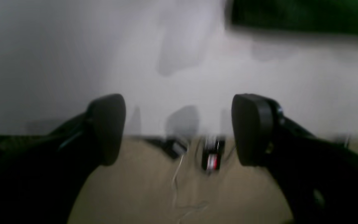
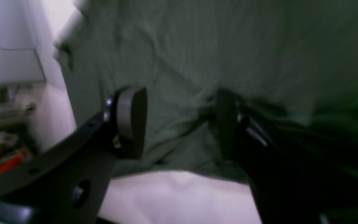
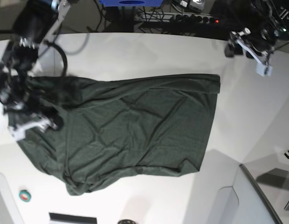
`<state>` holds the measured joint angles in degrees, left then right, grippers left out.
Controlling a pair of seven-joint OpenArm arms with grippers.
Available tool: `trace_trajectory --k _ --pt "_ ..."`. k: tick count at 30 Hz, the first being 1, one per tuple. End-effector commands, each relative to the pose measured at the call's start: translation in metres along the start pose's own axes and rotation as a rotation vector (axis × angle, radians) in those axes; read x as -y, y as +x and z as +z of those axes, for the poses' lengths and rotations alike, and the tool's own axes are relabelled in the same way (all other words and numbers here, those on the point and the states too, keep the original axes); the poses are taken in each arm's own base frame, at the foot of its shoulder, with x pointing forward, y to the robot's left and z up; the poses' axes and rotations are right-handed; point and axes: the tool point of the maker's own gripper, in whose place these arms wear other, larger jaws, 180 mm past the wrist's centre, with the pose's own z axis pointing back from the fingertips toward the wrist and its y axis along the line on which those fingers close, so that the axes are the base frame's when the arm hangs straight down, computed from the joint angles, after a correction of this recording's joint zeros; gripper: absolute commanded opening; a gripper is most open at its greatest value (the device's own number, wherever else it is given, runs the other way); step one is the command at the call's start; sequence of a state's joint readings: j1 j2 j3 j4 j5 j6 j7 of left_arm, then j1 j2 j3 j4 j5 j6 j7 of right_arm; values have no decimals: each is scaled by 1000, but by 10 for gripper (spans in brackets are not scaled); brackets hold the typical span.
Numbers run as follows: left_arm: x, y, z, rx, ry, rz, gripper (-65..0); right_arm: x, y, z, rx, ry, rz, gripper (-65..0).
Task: Layout the t-shirt on the table in an organized manner, then fold the t-shirt properly
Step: 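Grasp the shirt corner with the right gripper and pull it outward, then grasp the opposite shirt corner with the left gripper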
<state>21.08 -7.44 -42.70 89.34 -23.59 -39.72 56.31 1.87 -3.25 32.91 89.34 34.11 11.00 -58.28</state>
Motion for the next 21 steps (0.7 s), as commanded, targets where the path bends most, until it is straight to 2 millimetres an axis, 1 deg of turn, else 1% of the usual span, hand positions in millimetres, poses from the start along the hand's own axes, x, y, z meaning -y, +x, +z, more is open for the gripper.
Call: trace_trajectory --k 1,2,5,7,10,15,18,21 --pt "-5 8 5 34 15 -26 -140 -15 8 6 39 45 32 -317" --pt "-2 6 3 40 10 -31 -140 -14 7 10 45 44 52 -317" --pt "19 9 -3 92 -34 -36 -140 -9 -2 13 32 33 62 -317" --pt "27 13 -5 142 -60 19 -142 -6 -6 14 24 26 62 -317" --pt "40 38 -5 240 -124 72 -142 -3 -10 15 15 21 59 -317" --pt "59 71 -11 325 -188 92 -142 1 -14 16 7 12 58 -317" --pt "63 82 -23 340 -216 132 -142 1 -15 16 3 12 57 -317" --pt "65 86 -35 335 -238 166 -143 2 -15 16 4 13 57 -317"
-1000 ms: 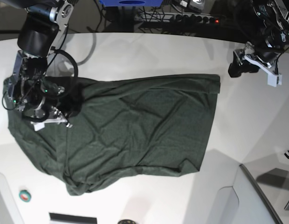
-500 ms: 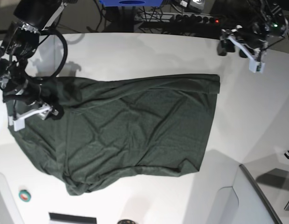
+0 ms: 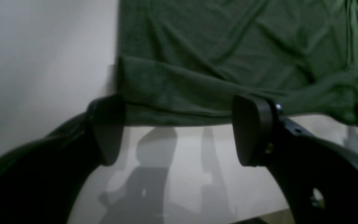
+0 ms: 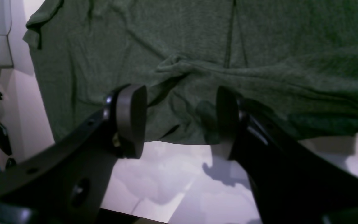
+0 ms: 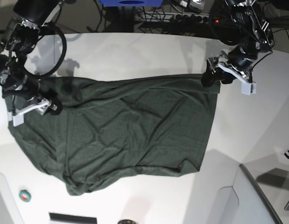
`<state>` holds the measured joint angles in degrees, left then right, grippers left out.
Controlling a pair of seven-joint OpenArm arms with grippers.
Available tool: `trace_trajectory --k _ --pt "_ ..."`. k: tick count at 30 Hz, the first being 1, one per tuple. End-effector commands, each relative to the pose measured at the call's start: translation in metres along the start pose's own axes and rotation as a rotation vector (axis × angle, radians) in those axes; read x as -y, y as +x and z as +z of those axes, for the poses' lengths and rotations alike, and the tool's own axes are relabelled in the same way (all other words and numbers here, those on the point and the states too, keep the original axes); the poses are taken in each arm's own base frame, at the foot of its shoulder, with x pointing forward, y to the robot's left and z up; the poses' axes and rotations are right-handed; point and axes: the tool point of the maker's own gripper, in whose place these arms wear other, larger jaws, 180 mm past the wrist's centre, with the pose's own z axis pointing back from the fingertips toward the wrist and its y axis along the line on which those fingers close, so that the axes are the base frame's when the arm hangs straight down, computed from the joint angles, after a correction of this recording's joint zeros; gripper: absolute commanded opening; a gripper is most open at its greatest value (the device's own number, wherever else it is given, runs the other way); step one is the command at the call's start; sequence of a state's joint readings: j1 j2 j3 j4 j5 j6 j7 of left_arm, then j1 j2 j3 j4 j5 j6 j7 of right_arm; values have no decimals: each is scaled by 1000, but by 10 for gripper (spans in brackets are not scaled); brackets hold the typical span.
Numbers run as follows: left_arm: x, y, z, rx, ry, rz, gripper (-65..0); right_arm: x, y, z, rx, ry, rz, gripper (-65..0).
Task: Layout the t-shirt on the table in an organized manner, then fold the t-shirt properly
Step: 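Grasp the opposite shirt corner with the left gripper, then hold both shirt corners and pull the edge taut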
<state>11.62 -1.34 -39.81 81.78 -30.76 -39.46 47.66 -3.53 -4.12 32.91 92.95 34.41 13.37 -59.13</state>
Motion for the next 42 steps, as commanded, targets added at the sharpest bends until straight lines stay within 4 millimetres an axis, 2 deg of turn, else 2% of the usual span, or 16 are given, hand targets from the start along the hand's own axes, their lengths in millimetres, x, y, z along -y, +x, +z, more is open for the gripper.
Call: trace_trajectory --k 1,3,9,19,28,35,42 --pt "2 14 1 47 -15 -9 -143 -8 15 3 47 28 21 -317" --pt "2 13 -1 45 -18 0 -163 -8 15 3 47 28 21 -317" --pt "4 27 -3 112 -25 -5 -260 -9 15 3 49 29 22 -317" --pt "-5 4 -20 63 -36 94 -260 -11 19 3 55 33 24 -317" --pt "-4 8 -20 72 -37 91 -260 -11 19 3 55 33 24 -317" --pt "-28 29 6 156 43 97 -260 -12 21 1 57 36 23 -317" --pt "-27 33 4 161 37 88 -262 -8 8 -11 9 41 -10 -317"
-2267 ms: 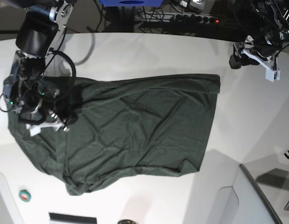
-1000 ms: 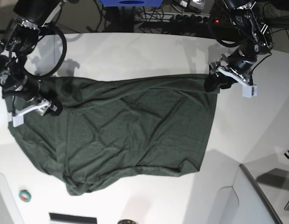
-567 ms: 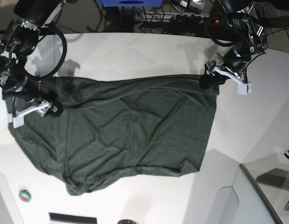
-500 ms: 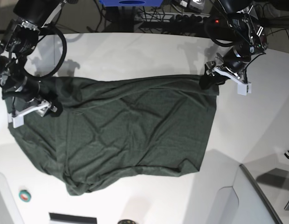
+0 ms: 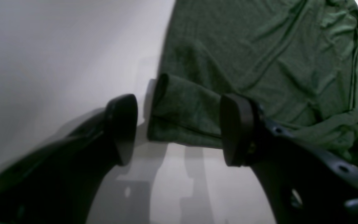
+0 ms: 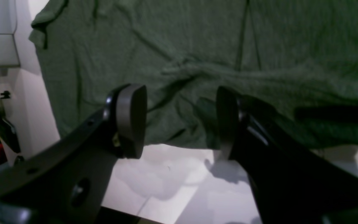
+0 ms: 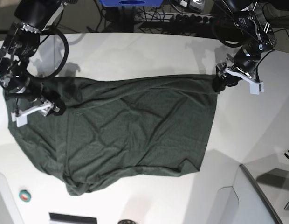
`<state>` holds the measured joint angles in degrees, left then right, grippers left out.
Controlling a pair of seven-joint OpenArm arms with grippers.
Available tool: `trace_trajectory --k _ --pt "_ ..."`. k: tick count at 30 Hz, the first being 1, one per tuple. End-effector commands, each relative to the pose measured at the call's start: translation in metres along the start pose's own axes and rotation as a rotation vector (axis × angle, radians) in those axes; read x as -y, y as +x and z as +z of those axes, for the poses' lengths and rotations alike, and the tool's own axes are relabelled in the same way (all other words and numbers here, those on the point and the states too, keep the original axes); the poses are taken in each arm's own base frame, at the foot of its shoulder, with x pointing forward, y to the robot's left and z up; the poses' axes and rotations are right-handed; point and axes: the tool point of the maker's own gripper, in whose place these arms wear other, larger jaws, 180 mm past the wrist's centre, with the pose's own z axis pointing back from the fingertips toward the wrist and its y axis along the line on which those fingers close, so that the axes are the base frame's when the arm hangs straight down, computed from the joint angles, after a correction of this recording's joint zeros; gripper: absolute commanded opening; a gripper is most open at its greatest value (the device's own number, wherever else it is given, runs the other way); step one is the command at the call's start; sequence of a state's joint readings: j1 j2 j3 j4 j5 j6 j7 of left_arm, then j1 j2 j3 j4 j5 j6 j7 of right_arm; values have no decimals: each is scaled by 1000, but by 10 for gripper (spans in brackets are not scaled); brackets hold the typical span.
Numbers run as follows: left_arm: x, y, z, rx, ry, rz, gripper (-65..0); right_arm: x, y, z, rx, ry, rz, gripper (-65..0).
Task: Layout the t-shirt on the table in an organized manner, then fold the t-shirt properly
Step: 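Hold both shirt corners and pull the edge taut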
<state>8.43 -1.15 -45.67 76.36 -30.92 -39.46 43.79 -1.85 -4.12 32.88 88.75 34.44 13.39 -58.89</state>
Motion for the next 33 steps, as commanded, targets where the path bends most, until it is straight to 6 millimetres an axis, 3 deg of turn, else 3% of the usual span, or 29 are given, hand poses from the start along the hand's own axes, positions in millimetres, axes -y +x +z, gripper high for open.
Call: trace_trajectory --k 1,10,15,33 --pt "2 18 2 51 -12 -20 -262 -9 13 2 40 27 23 -317" --pt "4 19 -5 50 -23 -3 -262 -9 14 2 41 28 23 -317" --pt "16 14 -12 24 -55 -27 -262 -9 14 3 42 28 22 -317" --pt "12 15 -13 25 -31 -3 -263 -11 18 2 50 32 24 -317"
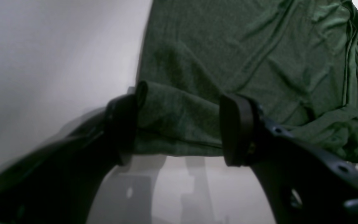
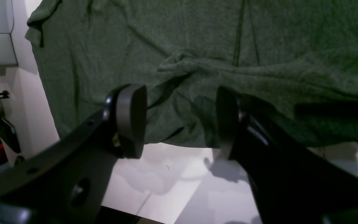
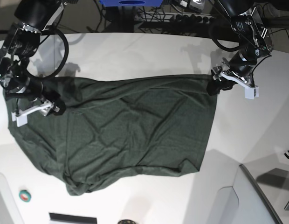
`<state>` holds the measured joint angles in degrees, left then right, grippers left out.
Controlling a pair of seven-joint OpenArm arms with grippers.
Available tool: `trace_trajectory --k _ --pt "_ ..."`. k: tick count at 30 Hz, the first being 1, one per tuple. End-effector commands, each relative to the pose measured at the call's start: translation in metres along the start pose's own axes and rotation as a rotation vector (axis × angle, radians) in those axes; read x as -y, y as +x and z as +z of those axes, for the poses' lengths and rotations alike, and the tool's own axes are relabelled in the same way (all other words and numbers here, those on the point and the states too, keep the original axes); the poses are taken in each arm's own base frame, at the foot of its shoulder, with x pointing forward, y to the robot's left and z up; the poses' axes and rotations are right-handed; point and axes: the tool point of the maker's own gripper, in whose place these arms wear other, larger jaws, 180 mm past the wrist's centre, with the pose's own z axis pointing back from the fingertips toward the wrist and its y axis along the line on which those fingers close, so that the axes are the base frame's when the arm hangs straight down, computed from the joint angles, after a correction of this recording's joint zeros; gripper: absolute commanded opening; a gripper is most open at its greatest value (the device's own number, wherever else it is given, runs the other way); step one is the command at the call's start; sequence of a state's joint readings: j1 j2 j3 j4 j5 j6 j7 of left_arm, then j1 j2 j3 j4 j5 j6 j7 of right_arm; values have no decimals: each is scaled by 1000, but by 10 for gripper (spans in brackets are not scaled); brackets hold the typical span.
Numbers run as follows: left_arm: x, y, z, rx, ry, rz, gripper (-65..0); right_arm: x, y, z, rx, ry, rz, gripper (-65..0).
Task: Layout the t-shirt on the table in an organized manner, then fold the t-shirt properly
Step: 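Hold both shirt corners and pull the edge taut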
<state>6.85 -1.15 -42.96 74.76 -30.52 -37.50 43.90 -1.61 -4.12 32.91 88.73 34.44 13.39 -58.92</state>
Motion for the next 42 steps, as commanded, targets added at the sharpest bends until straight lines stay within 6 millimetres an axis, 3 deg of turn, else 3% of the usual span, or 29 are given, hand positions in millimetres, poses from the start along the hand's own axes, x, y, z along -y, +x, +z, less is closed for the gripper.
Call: trace_trajectory --k 1,6,11,14,23,24,28,30,36,42 --pt "1 17 2 53 -10 -9 -263 -10 16 3 47 30 23 -317" --pt "5 25 -2 67 -19 -12 -275 -10 17 3 49 31 23 -317" --pt "8 27 -4 68 -24 -15 -481 -11 18 2 49 32 25 -317" --pt "16 23 -8 49 -44 -30 -550 -11 18 2 50 32 24 -317" --pt "11 19 -5 20 -28 -19 -546 -11 18 2 50 32 24 -317" --pt "3 21 -2 30 -1 5 -528 -11 18 2 50 32 24 -317" --pt "-15 25 6 56 56 62 -341 -11 18 2 49 32 25 -317" --pt "-15 25 6 56 57 61 -309 -12 17 2 48 33 26 -317" --pt "-10 16 -5 23 34 77 -316 -12 17 2 48 34 25 -317" --pt "-2 3 -12 -21 9 69 -490 -11 19 4 55 31 25 -317"
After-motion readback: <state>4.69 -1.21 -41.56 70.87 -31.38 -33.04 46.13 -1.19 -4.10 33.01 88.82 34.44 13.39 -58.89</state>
